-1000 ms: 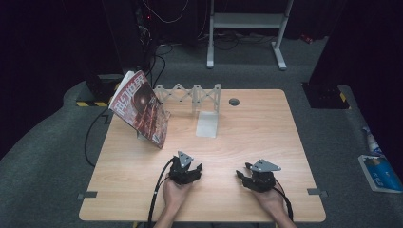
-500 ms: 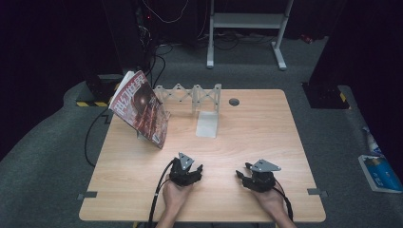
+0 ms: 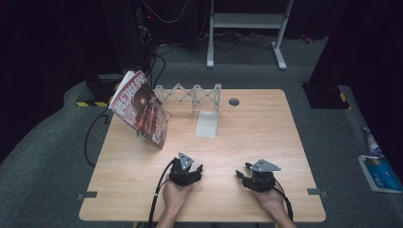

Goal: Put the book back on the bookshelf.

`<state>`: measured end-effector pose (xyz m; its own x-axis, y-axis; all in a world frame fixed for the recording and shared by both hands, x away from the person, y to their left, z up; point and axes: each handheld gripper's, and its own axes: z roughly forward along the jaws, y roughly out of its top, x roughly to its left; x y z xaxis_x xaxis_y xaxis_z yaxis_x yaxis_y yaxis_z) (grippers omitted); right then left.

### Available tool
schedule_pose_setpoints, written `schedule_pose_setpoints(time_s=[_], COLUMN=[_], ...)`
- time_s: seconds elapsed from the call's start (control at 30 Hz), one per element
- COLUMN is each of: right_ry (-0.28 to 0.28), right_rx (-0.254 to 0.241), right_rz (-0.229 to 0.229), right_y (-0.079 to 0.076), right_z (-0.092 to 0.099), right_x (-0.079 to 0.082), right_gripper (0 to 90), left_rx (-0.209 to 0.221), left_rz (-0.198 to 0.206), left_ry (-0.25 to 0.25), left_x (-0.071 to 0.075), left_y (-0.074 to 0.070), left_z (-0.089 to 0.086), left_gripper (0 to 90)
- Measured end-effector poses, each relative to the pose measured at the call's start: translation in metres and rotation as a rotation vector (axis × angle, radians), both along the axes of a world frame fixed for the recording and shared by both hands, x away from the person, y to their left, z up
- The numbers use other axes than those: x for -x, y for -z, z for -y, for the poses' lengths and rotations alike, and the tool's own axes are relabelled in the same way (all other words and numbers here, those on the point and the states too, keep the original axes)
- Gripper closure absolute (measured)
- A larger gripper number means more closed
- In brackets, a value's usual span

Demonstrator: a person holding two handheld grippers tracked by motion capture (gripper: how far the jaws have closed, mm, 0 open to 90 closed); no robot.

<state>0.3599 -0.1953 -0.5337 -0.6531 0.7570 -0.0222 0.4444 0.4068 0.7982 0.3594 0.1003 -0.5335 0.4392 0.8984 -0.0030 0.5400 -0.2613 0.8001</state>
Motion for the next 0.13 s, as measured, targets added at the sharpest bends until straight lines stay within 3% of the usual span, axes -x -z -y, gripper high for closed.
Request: schedule_pose_setpoints(time_s=[0.13], right_ry=[0.000], right_rx=[0.000], right_rz=[0.000], right_y=[0.0000], right_z=[0.0000], right_x=[0.0000], right_gripper=[46.8], left_rx=[0.006], left_rz=[0.001], left_ry=[0.001], left_x=[-0.0004], left_y=[0.0000], left_z=[-0.0006], left_gripper=[35.5])
